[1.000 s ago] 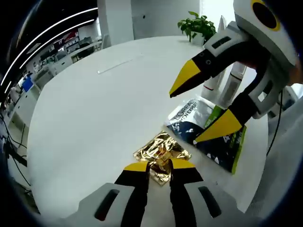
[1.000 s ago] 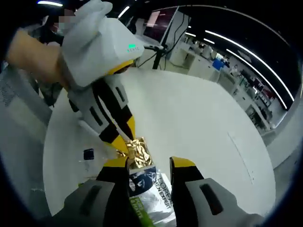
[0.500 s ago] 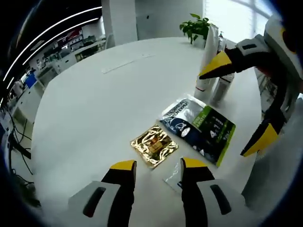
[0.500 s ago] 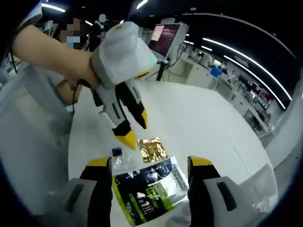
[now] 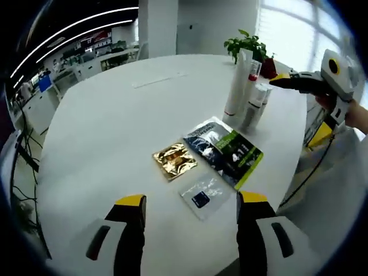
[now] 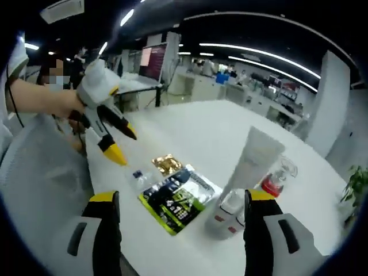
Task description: Arrange the skincare products in the storage area until every visible bottle or jar stands upright without overlapping.
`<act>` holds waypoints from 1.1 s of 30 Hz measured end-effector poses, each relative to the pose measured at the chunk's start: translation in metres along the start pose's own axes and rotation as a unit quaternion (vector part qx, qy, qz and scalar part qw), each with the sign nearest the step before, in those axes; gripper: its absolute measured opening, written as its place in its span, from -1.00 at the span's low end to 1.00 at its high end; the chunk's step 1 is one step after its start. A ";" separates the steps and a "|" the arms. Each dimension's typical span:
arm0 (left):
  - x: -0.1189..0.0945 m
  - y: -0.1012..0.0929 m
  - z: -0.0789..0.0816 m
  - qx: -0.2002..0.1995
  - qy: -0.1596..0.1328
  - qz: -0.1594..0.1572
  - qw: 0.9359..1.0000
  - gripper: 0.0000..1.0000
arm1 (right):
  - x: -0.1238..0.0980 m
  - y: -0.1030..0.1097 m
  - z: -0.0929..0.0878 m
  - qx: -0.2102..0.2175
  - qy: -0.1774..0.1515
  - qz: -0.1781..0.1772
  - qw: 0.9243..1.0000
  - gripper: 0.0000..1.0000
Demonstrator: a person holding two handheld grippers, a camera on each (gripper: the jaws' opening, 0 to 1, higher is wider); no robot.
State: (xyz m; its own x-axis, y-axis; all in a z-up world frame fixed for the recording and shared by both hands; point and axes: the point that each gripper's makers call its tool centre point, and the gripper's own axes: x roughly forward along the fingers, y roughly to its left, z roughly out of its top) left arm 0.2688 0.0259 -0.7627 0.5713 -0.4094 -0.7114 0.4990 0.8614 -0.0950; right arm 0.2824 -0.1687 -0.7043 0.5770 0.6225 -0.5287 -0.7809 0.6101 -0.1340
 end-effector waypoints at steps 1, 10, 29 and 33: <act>-0.002 -0.001 0.000 -0.005 -0.003 0.000 1.000 0.34 | -0.003 -0.003 -0.002 0.007 -0.002 -0.005 1.000 0.84; -0.025 -0.011 -0.004 -0.029 -0.029 0.001 0.999 0.69 | -0.032 -0.028 -0.020 0.091 -0.020 -0.052 0.994 0.90; -0.039 -0.033 -0.008 -0.044 -0.054 -0.005 0.998 0.98 | -0.040 -0.029 -0.032 0.104 -0.004 -0.069 0.992 0.86; -0.038 -0.029 -0.008 -0.045 -0.055 -0.003 0.997 0.97 | -0.039 -0.027 -0.032 0.095 0.001 -0.066 0.993 0.85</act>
State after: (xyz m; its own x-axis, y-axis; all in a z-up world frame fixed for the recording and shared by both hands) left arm 0.2275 0.0195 -0.7381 0.6390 -0.4413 -0.6300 0.4456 0.8800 -0.1645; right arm 0.2734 -0.2250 -0.7071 0.6714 0.5296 -0.5184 -0.6387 0.7683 -0.0423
